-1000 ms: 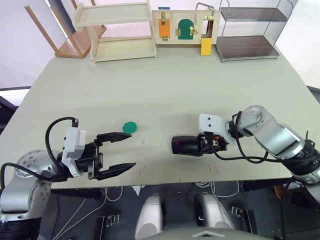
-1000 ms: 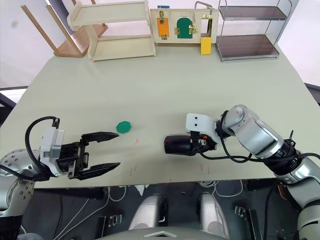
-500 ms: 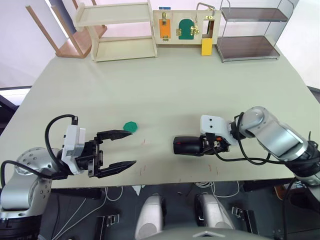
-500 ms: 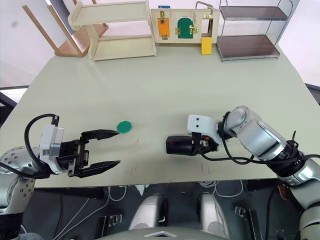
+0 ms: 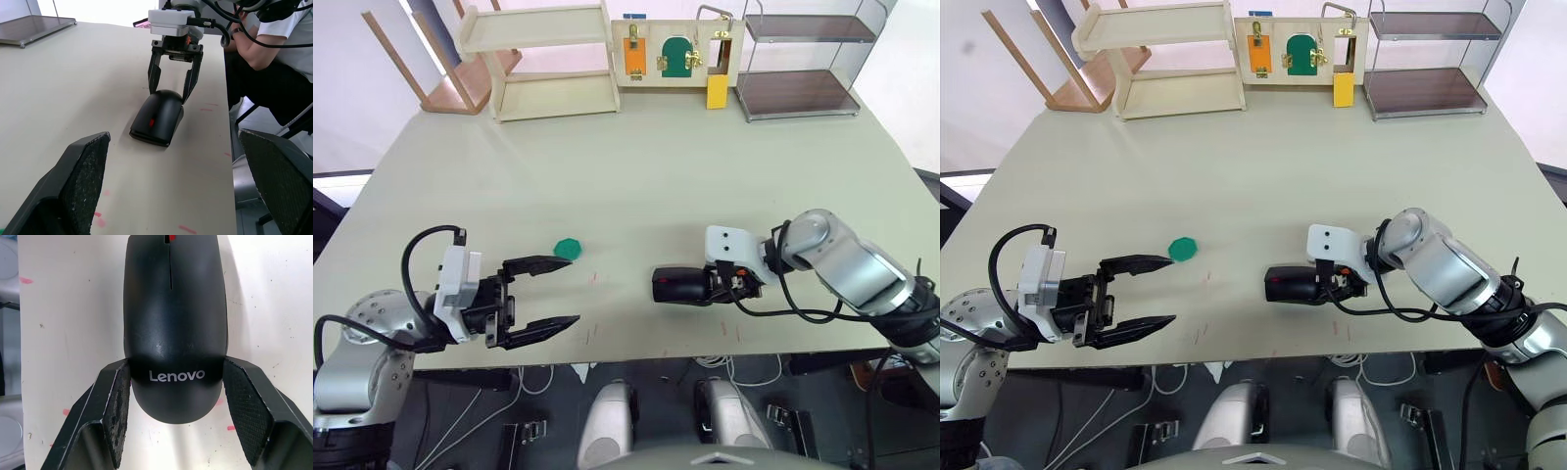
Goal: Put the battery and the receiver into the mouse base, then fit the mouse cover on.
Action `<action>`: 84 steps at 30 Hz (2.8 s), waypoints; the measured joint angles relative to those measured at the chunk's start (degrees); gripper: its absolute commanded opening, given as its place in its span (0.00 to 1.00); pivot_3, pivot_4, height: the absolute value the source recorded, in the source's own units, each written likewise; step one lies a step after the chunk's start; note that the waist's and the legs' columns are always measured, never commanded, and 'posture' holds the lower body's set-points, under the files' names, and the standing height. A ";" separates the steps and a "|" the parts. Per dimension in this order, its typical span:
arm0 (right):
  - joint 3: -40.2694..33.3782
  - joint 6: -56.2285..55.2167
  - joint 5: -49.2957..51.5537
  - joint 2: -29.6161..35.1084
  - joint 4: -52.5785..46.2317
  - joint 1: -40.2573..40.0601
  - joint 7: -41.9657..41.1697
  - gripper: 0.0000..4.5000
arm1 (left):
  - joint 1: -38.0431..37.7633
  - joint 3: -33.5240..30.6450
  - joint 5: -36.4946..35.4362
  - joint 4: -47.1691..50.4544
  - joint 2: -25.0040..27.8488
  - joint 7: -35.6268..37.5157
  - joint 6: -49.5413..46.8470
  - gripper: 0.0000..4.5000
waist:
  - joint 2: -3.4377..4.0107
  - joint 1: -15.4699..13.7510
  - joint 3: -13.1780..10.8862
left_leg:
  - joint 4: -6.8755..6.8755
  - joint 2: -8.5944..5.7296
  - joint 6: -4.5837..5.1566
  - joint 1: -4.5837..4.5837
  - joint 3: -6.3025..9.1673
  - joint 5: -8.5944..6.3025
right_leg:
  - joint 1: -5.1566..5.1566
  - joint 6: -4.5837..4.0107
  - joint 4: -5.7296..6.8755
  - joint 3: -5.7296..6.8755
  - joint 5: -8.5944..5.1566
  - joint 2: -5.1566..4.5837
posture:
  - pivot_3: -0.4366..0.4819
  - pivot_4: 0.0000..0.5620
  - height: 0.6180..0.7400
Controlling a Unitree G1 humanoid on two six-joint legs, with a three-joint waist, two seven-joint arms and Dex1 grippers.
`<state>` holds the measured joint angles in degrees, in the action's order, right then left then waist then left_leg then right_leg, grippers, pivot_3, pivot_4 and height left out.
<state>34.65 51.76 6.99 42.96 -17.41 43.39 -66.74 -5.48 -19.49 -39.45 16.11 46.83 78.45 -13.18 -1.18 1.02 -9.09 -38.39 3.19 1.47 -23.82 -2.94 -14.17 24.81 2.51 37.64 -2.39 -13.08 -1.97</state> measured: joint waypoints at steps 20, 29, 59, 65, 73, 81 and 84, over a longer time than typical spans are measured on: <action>1.66 4.60 0.30 -1.65 -0.71 3.48 -1.44 0.51 | 0.48 0.57 0.00 0.00 0.00 0.07 0.00 1.00 | 0.00 -0.07 -0.01 | 0.04 0.01 0.00 -0.02 0.03 0.00 | 0.02 -0.08 0.02 0.05 -0.04 0.00 | 0.48 0.27 1.00; 2.41 4.60 0.19 -1.56 -0.79 3.61 -1.15 0.51 | 0.16 0.98 0.01 0.00 -0.01 0.04 0.01 1.00 | 0.00 -0.05 -0.01 | 0.04 0.01 0.00 -0.02 0.03 0.00 | 0.02 -0.09 0.02 0.05 -0.05 0.00 | 0.48 0.27 1.00; 2.29 5.59 1.75 -2.25 -1.31 3.35 0.78 0.74 | 0.38 2.00 0.08 -1.73 -0.29 0.18 1.25 1.00 | -0.01 -0.02 -0.01 | 0.04 0.02 0.00 -0.01 0.04 0.00 | 0.03 -0.09 0.02 0.05 -0.05 0.01 | 0.48 0.27 1.00; 2.09 5.91 2.55 -2.23 -1.49 3.35 1.05 0.74 | 0.58 2.01 0.08 -2.21 -0.28 0.53 1.28 1.00 | 0.00 -0.01 -0.01 | 0.05 0.02 0.00 -0.01 0.04 0.00 | 0.03 -0.09 0.02 0.06 -0.05 0.01 | 0.48 0.27 1.00; -0.24 5.64 3.94 -1.50 -2.24 3.34 1.15 0.74 | 1.23 2.04 0.08 -3.25 -0.28 0.62 1.28 1.00 | -0.01 -0.06 -0.02 | 0.06 0.02 0.00 -0.03 0.03 0.00 | 0.03 -0.09 0.01 0.06 -0.05 0.00 | 0.48 0.27 1.00; -3.39 4.94 6.16 -4.88 -2.94 3.34 3.04 0.74 | 1.86 2.10 0.11 -3.33 -0.28 0.70 1.28 1.00 | -0.01 0.08 -0.04 | 0.07 0.03 0.00 -0.03 0.03 0.00 | 0.05 -0.10 0.03 0.05 -0.05 0.02 | 0.48 0.27 1.00; -4.05 3.77 7.30 -7.55 -2.95 3.30 4.17 0.74 | 1.83 2.09 0.12 -3.33 -0.28 0.71 1.27 1.00 | -0.01 -0.04 -0.04 | 0.08 0.02 0.00 -0.03 0.04 0.00 | 0.05 -0.11 0.03 0.07 -0.06 0.01 | 0.48 0.27 1.00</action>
<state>30.60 55.53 14.29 35.41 -20.36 46.69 -62.58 -3.65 -17.40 -39.34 12.78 46.55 79.15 -11.91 -1.19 0.98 -9.13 -38.31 3.21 1.47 -23.85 -2.90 -14.18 24.86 2.40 37.68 -2.32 -13.14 -1.95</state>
